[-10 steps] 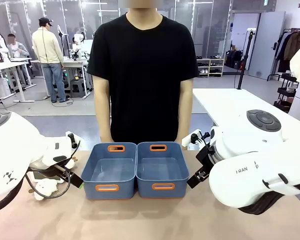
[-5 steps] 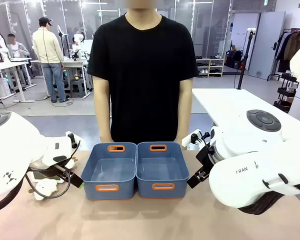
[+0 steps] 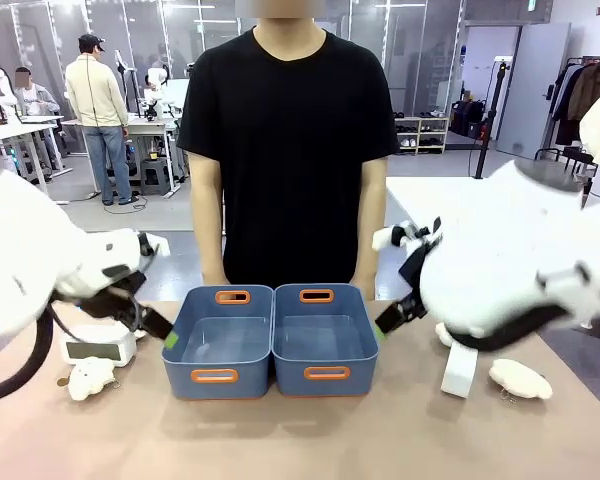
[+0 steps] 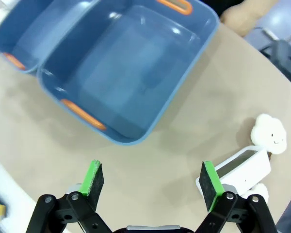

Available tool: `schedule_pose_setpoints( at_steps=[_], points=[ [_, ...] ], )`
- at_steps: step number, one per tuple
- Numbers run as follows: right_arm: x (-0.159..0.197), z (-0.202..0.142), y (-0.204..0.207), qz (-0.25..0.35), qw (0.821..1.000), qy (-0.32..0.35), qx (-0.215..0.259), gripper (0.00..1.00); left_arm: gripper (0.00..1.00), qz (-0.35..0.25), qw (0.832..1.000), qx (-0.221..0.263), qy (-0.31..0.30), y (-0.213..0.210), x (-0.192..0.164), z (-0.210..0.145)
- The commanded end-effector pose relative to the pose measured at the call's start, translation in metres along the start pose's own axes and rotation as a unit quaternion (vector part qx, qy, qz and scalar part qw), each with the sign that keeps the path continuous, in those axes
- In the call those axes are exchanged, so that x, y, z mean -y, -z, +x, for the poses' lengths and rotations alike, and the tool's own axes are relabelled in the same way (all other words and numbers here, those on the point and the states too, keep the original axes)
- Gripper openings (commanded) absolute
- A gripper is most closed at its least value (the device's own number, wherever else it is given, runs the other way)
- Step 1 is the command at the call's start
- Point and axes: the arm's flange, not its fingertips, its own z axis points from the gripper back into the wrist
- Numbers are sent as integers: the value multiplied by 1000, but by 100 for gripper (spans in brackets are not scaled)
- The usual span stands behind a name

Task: Sort the digital clocks into the basket.
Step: Pick up the Digital clock from the table and place it into the empty Plastic storage basket.

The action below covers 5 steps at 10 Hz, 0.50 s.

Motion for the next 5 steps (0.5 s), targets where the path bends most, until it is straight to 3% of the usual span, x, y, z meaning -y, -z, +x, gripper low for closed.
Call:
schedule_pose_setpoints(
  at_steps=[1, 2, 3, 5],
  points=[
    [32, 7, -22, 118, 992, 27, -25, 100, 100, -105, 994, -14, -34, -24, -40, 3],
    [45, 9, -32, 189, 980, 57, -24, 100, 100, -155, 986, -1, -53, -31, -55, 1],
    [68, 5, -49, 281, 954, 103, -2, 100, 100, -242, 966, 36, -82, -48, -76, -7],
    [145, -42, -82, 424, 879, 207, 65, 100, 100, -397, 897, 120, -154, -92, -146, -66]
  ],
)
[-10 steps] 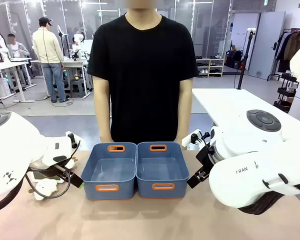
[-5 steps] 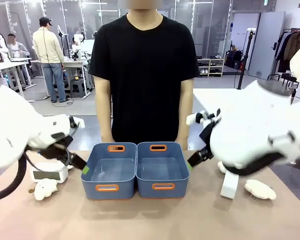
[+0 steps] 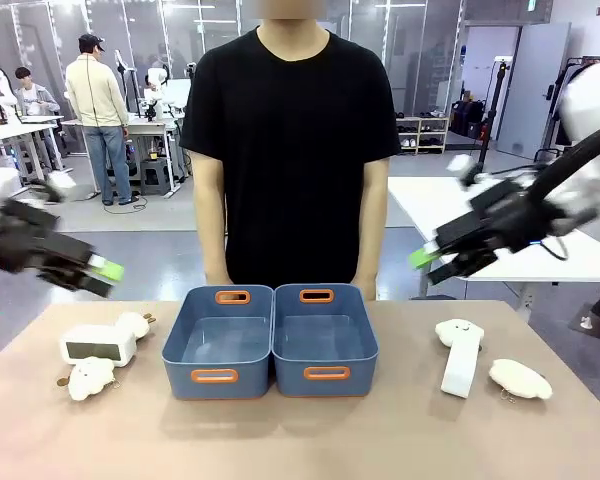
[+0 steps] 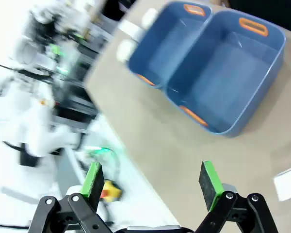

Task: Sort the digital clocks into the basket.
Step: Pick up the Digital clock from the table and place it into the empty Plastic storage basket.

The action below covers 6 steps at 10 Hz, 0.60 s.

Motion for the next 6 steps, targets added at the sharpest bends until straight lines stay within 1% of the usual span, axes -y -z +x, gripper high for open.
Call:
schedule_pose_setpoints(
  at_steps=[1, 2, 3, 4, 5, 6],
  points=[
    [62, -33, -68, 103, 986, 111, 71, 100, 100, -123, 988, 61, -70, -79, -49, -46],
    [80, -61, -103, 113, 978, 133, 114, 100, 100, -141, 980, 116, -74, -124, -58, -80],
    [90, -86, -132, 115, 970, 153, 152, 100, 100, -133, 976, 154, -81, -163, -62, -110],
    [96, -118, -162, 110, 961, 165, 192, 100, 100, -108, 972, 190, -84, -210, -61, -148],
    [100, -149, -193, 87, 951, 184, 233, 100, 100, -73, 963, 237, -107, -253, -61, -188],
    [100, -168, -210, 74, 944, 193, 259, 100, 100, -50, 954, 268, -122, -279, -59, -215]
  ],
)
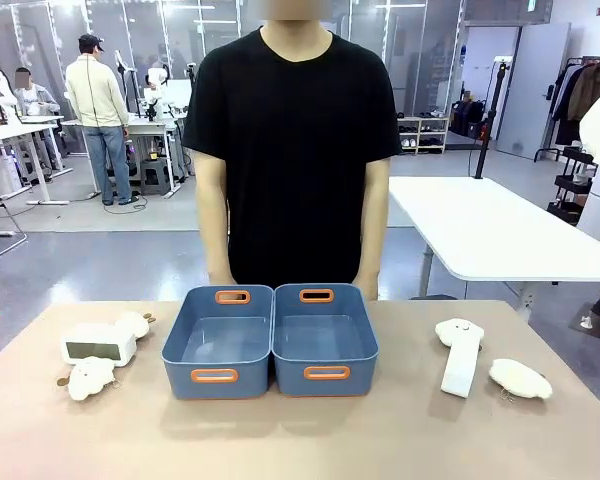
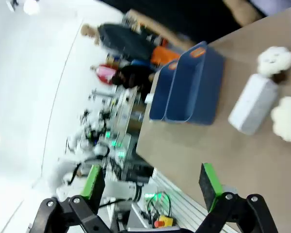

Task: Sort the digital clocks into the basket.
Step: Pick up the Digital clock from the table and place it into the empty Plastic storage basket.

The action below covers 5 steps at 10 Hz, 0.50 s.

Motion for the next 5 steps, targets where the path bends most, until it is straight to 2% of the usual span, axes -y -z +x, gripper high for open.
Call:
schedule_pose_setpoints(
  at_steps=[1, 3, 4, 5],
  points=[
    [-7, -14, -10, -11, 999, -9, 40, 100, 100, 34, 998, 43, 4, -39, 1, -2],
    [-14, -11, -12, -21, 998, -28, 51, 100, 100, 63, 994, 88, 2, -58, 2, -6],
    [-2, -12, -33, -14, 999, 2, 42, 100, 100, 48, 997, 60, -6, -60, 6, -14],
    [-2, -12, -33, -14, 999, 2, 42, 100, 100, 48, 997, 60, -6, -60, 6, -14]
  ],
)
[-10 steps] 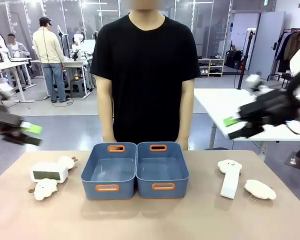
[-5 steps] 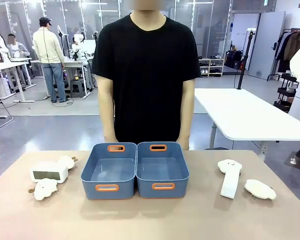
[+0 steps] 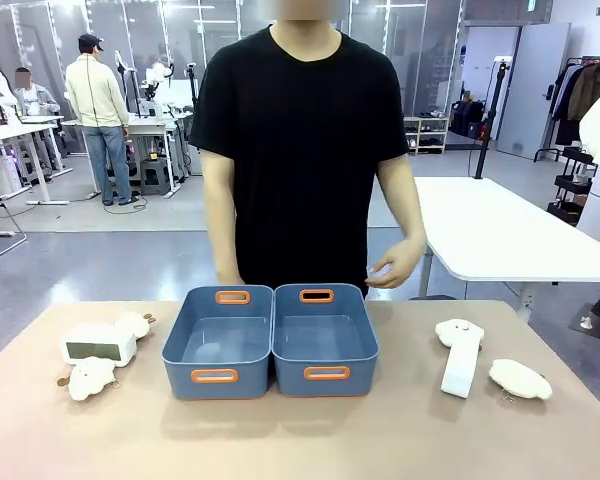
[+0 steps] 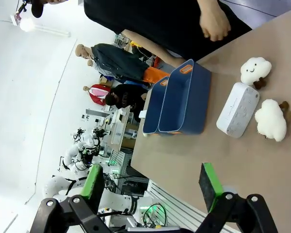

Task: Sort the digital clocks into the basket.
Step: Pick up the Digital clock from the table and place it into the empty Plastic storage basket.

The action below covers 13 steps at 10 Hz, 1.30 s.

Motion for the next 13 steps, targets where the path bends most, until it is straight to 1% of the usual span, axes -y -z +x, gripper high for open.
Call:
schedule_pose_setpoints(
  at_steps=[1, 10, 11, 12, 13],
  points=[
    [5, 1, -1, 3, 1000, 5, -2, 100, 100, -10, 1000, -12, 3, 7, 0, 0],
    [5, 1, -1, 3, 1000, 5, -2, 100, 100, -10, 1000, -12, 3, 7, 0, 0],
    [5, 1, -1, 3, 1000, 5, -2, 100, 100, -2, 1000, -10, 0, 8, 0, 2],
    [5, 1, -1, 3, 1000, 5, -2, 100, 100, 13, 998, -49, 40, 12, 11, 12],
    [5, 1, -1, 3, 1000, 5, -2, 100, 100, 24, 987, -103, 118, 27, 22, 25]
  ],
)
